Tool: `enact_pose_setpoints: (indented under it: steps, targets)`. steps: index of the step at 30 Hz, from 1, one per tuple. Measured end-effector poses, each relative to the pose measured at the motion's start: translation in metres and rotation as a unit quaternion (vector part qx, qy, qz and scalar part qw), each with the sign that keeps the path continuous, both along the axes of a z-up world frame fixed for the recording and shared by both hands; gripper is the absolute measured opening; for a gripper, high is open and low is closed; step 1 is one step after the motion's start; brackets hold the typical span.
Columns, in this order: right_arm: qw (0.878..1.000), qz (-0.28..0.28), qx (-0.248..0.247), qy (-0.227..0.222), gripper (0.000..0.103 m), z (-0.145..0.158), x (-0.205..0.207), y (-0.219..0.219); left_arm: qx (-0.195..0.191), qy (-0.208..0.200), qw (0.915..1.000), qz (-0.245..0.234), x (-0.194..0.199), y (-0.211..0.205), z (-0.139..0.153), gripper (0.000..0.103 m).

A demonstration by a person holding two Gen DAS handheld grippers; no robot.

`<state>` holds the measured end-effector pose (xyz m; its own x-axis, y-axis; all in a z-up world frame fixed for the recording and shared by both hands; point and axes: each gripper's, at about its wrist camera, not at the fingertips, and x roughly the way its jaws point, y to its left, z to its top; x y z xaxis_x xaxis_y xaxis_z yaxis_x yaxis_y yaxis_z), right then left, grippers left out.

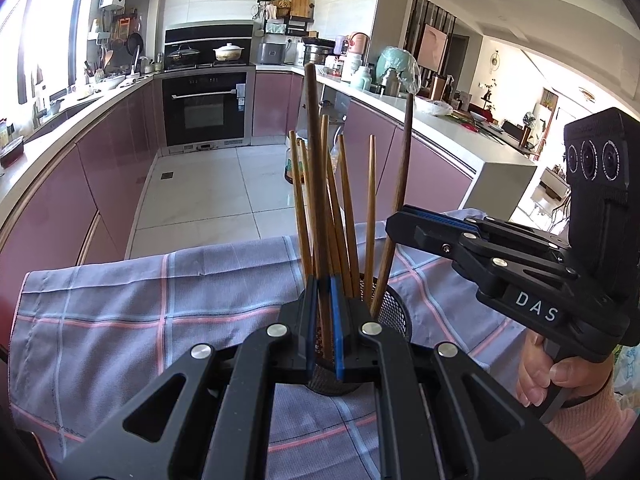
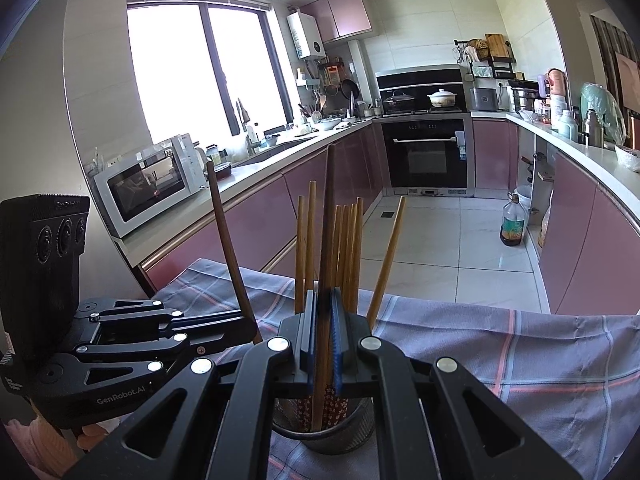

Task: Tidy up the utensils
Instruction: 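Lower both held chopsticks down into the black mesh cup, then open both grippers to release the chopsticks inside the cup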

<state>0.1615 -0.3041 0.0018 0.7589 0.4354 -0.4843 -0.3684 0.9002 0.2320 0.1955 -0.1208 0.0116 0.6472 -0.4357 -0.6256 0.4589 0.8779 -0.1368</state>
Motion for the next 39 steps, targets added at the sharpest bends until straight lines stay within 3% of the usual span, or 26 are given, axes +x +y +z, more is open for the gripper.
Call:
enact_pose_setpoints:
  steps: [29,34,37,39]
  targets:
    - [1.0,-0.008,-0.002,0.011,0.008,-0.009,0.014,0.001,-0.004,0.023,0.9996,0.014,0.029,-0.006,-0.026,0.007]
    - [1.0,-0.008,-0.009,0.007,0.009,-0.009,0.01,0.002,-0.002,0.011,0.9997,0.022,0.024,-0.002,-0.029,0.026]
    - [1.0,-0.012,-0.011,0.0,0.02,-0.008,0.004,0.002,-0.002,0.001,0.9995,0.031,0.019,0.002,-0.028,0.033]
    - [1.0,-0.017,-0.015,-0.008,0.027,-0.007,-0.001,0.002,-0.003,-0.007,0.9992,0.04,0.014,0.007,-0.029,0.042]
